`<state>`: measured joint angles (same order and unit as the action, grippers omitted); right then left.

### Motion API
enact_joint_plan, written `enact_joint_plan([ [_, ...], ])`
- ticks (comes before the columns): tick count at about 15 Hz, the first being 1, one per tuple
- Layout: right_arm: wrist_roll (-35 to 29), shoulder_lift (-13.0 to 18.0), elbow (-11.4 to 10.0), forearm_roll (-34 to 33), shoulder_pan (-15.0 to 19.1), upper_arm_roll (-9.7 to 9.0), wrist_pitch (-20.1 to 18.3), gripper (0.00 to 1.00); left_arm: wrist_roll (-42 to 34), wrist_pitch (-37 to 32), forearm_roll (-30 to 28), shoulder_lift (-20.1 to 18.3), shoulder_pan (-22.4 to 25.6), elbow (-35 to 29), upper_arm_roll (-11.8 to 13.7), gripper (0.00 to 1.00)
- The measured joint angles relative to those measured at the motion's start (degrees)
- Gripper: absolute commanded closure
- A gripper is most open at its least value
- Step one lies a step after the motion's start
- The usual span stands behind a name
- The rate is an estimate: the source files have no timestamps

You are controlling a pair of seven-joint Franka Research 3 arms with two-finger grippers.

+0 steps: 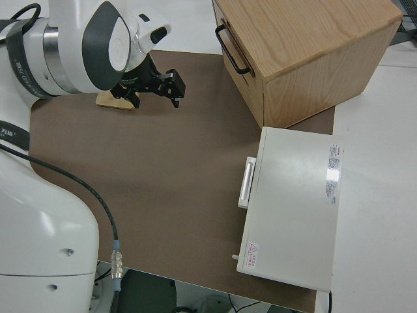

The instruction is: Pick gray plate from low plate rack and place it on table with left arm

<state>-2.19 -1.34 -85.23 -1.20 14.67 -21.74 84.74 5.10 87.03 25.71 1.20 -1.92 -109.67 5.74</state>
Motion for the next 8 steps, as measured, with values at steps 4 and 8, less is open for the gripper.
enact_joint_plan([
  [4, 0.0, 0.0, 0.0, 0.0, 0.0, 0.0, 0.0, 0.017, 0.02, 1.7, -1.68, 2.33, 0.21, -1.27, 1.74, 0.28],
  [8, 0.0, 0.0, 0.0, 0.0, 0.0, 0.0, 0.0, 0.017, 0.02, 2.24, -2.58, 2.82, 0.32, -1.51, 2.19, 0.7],
])
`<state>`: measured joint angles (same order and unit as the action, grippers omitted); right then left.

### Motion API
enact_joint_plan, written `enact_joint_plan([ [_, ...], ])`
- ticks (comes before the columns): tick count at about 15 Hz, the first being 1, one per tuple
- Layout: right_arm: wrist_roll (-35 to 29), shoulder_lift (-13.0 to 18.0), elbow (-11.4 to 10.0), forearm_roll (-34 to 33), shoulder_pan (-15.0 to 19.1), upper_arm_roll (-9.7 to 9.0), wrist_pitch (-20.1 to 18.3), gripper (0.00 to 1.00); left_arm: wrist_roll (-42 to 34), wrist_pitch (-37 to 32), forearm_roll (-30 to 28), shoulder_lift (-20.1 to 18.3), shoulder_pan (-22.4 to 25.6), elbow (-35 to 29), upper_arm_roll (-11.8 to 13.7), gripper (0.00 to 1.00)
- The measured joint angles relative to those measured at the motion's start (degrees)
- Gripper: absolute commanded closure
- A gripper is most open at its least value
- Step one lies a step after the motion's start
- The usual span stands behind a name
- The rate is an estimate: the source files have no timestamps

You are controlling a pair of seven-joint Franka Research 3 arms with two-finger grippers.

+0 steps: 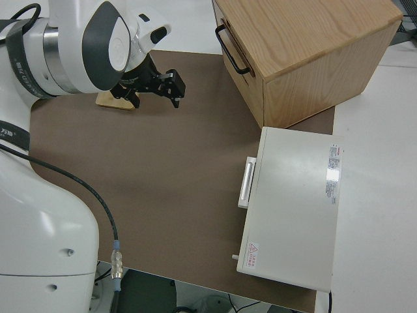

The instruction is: Pick gray plate from low plate rack and place it on table with left arm

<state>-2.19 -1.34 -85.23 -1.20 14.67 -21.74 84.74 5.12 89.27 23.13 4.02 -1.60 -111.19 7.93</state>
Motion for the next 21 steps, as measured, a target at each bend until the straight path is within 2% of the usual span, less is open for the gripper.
enact_joint_plan([
  [1, 0.0, 0.0, 0.0, 0.0, 0.0, 0.0, 0.0, 0.017, 0.0, 0.01, -0.13, 0.0, 0.0, 0.0, 0.0, 0.72],
  [3, 0.0, 0.0, 0.0, 0.0, 0.0, 0.0, 0.0, 0.017, 0.0, 0.03, -0.25, 0.0, 0.0, 0.0, 0.0, 0.87],
  [4, 0.0, 0.0, 0.0, 0.0, 0.0, 0.0, 0.0, 0.017, 0.0, 0.04, -0.26, 0.0, 0.0, 0.0, 0.0, 0.97],
  [5, 0.0, 0.0, 0.0, 0.0, 0.0, 0.0, 0.0, 0.017, 0.01, 0.05, -0.28, 0.0, 0.0, 0.0, 0.0, 1.0],
  [17, 0.0, 0.0, 0.0, 0.0, 0.0, 0.0, 0.0, 0.017, 0.0, 0.01, -0.92, -0.35, 0.02, 0.26, 0.05, 1.0],
  [21, 0.0, 0.0, 0.0, 0.0, 0.0, 0.0, 0.0, 0.017, 0.0, -1.48, -0.92, -0.69, 0.0, 2.54, 0.02, 1.0],
])
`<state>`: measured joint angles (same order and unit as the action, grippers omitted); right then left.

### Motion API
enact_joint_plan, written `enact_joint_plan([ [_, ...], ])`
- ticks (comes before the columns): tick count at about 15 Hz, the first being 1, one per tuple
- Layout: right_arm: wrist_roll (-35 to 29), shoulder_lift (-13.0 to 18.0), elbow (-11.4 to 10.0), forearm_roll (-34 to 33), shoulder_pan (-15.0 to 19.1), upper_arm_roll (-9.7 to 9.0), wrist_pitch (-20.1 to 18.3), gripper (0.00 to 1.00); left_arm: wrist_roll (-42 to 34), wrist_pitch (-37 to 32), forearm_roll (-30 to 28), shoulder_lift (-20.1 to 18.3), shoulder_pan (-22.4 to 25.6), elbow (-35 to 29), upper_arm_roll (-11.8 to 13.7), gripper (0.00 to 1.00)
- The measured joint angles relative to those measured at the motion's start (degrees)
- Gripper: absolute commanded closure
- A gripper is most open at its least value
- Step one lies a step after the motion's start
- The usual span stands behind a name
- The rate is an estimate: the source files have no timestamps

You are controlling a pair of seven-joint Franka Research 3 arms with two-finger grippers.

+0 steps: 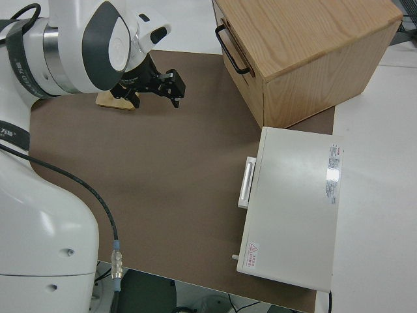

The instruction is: Pick gray plate from low plate rack and place it on table with left arm

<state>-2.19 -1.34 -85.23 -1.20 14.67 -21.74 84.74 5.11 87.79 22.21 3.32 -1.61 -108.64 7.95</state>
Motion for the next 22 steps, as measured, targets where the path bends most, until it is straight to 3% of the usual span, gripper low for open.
enact_joint_plan([
  [10, 0.0, 0.0, 0.0, 0.0, 0.0, 0.0, 0.0, 0.017, -0.05, -4.17, 1.84, -0.57, -0.28, 3.37, -0.77, 1.0],
  [14, 0.0, 0.0, 0.0, 0.0, 0.0, 0.0, 0.0, 0.017, -0.11, -6.7, 1.18, -0.84, -0.35, 5.41, -2.4, 1.0],
  [17, 0.0, 0.0, 0.0, 0.0, 0.0, 0.0, 0.0, 0.017, 0.0, -7.11, -4.85, -1.26, -0.42, 6.03, -3.43, 1.0],
  [22, 0.0, 0.0, 0.0, 0.0, 0.0, 0.0, 0.0, 0.017, 1.5, -5.54, -21.36, -1.29, -0.33, 7.78, -3.3, 1.0],
])
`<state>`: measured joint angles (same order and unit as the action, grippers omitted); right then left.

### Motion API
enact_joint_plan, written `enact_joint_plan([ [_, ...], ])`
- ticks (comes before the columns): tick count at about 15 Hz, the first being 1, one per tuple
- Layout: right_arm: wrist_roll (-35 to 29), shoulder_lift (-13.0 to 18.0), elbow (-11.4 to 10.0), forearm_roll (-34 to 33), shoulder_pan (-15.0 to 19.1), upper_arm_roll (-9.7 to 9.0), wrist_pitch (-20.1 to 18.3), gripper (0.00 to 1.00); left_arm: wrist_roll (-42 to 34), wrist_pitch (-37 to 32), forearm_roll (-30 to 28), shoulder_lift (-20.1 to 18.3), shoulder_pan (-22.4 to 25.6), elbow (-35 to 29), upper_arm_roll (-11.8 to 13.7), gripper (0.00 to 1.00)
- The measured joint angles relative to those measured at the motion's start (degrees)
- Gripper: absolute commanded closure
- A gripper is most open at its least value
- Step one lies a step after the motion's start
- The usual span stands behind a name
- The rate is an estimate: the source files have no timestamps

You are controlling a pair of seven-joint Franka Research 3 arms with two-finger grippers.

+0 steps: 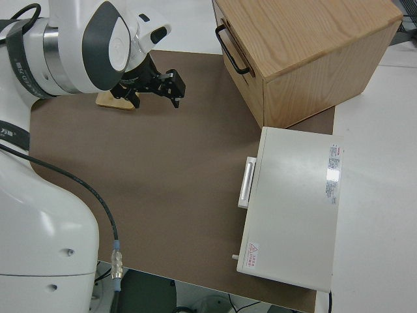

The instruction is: Pick gray plate from low plate rack and place it on table with left arm

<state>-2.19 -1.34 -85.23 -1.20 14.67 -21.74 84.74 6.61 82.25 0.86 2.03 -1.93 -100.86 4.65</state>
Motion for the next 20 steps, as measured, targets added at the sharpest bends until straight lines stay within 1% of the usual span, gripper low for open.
enact_joint_plan([
  [4, 0.0, 0.0, 0.0, 0.0, 0.0, 0.0, 0.0, 0.017, 1.47, 6.05, -7.44, -0.05, 0.06, -0.83, 0.15, 1.0],
  [6, 0.0, 0.0, 0.0, 0.0, 0.0, 0.0, 0.0, 0.017, 1.7, 10.29, -9.98, -0.76, 0.06, -3.29, 0.15, 1.0],
  [7, 0.0, 0.0, 0.0, 0.0, 0.0, 0.0, 0.0, 0.017, 1.74, 13.35, -10.84, -1.81, 0.06, -6.02, 0.09, 1.0],
  [10, 0.0, 0.0, 0.0, 0.0, 0.0, 0.0, 0.0, 0.017, 1.75, 18.29, -11.28, -4.42, 0.06, -12.03, -0.08, 1.0],
  [14, 0.0, 0.0, 0.0, 0.0, 0.0, 0.0, 0.0, 0.017, 1.66, 26.94, -11.3, -9.06, 0.06, -22.84, -0.11, 1.0],
  [17, 0.0, 0.0, 0.0, 0.0, 0.0, 0.0, 0.0, 0.017, 1.63, 29.44, -11.3, -10.05, 0.06, -27.36, -0.11, 1.0],
  [20, 0.0, 0.0, 0.0, 0.0, 0.0, 0.0, 0.0, 0.017, 1.59, 30.36, -11.3, -9.72, 0.0, -29.93, -0.23, 1.0],
])
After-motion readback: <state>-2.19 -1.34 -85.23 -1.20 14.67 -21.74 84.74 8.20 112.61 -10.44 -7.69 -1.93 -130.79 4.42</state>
